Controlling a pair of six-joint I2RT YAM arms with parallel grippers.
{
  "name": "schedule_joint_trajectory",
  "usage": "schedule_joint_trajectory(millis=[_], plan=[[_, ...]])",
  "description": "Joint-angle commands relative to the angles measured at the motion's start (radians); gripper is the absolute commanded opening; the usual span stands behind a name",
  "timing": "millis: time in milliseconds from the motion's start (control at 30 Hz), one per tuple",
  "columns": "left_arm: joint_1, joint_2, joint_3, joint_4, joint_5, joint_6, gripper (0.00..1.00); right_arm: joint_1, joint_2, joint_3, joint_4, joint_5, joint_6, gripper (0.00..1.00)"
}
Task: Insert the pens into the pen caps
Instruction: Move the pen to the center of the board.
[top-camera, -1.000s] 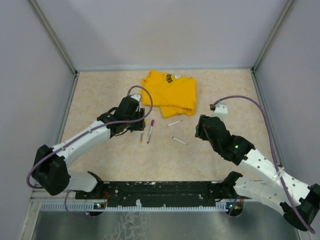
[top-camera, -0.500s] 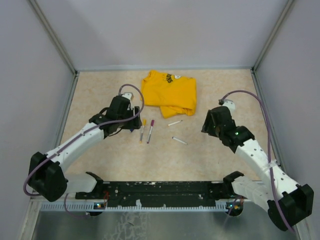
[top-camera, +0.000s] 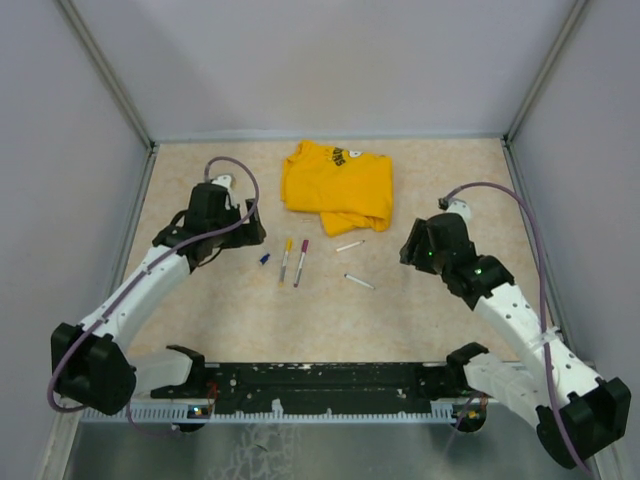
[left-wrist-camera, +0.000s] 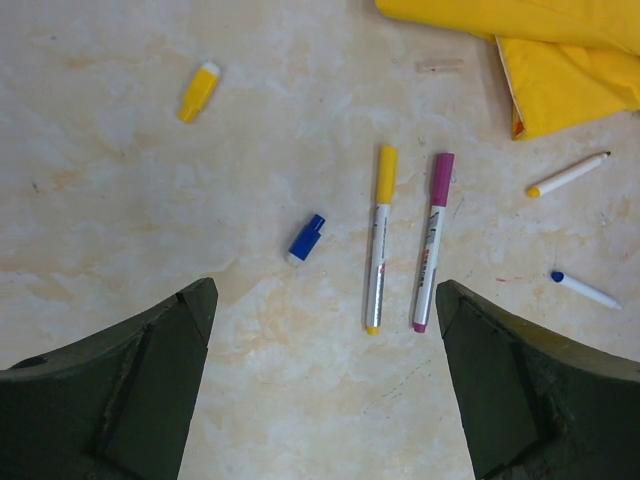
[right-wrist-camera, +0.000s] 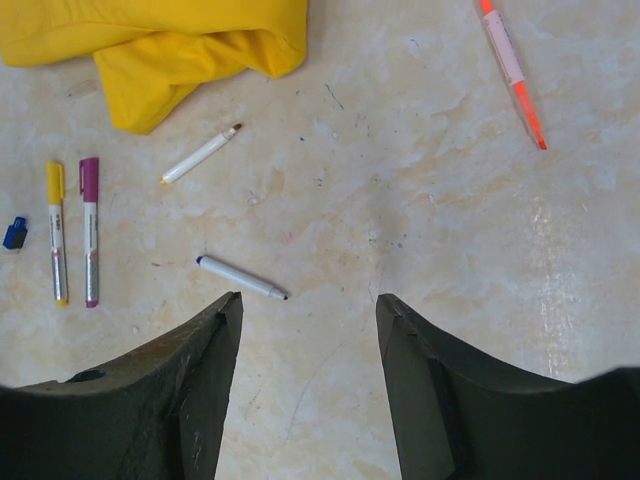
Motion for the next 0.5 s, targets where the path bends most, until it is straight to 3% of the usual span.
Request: schedule_joint_trajectory(millis=[0,467], plan=[[0.043,-0.027,0.005,-0.001,0.019,0.028,0.95,-0.006,-0.063,-0.014,0.044,-0.001,-0.016,0.57],[0.169,-0.034,-0.021,-0.003,0.08,0.045,0.95,-0.006,-0.098,-0.043,0.036,-0.028,-0.08,0.56]])
